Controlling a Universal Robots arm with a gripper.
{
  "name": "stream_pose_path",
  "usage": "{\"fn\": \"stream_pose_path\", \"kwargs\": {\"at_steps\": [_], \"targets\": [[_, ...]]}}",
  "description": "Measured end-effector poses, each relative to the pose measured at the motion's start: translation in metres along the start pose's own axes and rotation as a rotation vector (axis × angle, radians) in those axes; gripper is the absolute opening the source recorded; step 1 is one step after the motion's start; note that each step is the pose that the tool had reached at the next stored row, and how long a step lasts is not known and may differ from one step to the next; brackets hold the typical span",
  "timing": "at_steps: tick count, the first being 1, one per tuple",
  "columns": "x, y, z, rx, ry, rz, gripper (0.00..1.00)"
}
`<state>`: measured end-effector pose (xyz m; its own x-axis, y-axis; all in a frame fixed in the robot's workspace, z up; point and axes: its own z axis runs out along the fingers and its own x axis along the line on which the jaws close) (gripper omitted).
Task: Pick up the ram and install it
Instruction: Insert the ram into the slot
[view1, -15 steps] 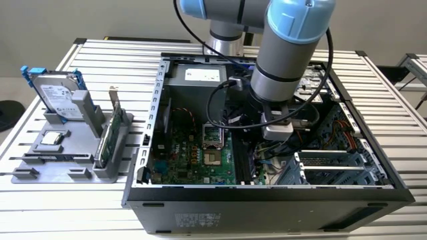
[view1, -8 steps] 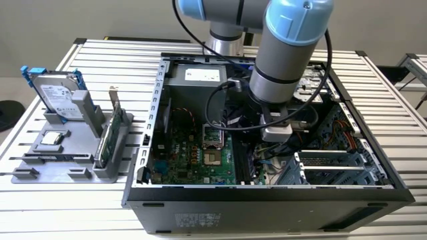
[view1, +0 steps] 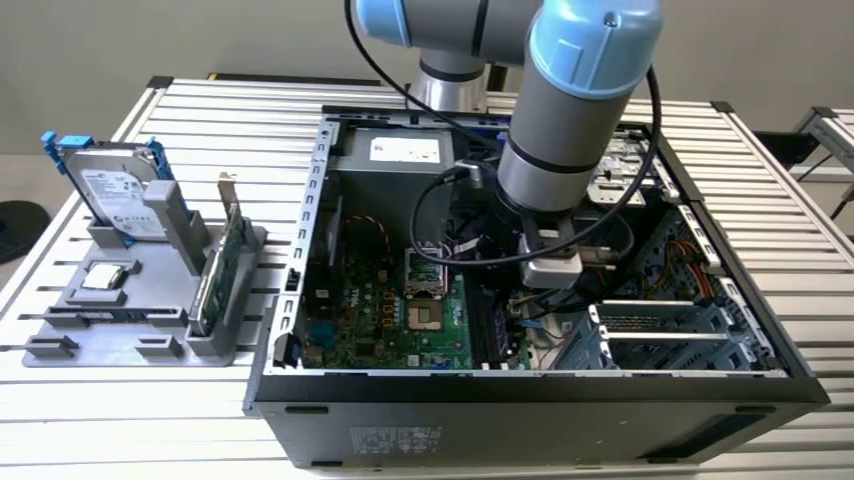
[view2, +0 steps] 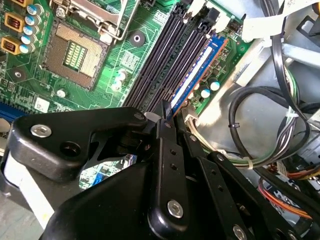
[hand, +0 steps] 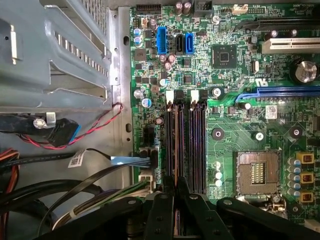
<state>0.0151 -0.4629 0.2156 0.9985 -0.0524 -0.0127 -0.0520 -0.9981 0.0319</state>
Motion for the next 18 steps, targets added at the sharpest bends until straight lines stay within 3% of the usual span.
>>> {"fn": "stream_pose_path", "kwargs": {"at_steps": [18], "targets": [[0.0001, -0.0001, 0.0021, 0.0002, 0.0000, 0.000, 0.00]]}}
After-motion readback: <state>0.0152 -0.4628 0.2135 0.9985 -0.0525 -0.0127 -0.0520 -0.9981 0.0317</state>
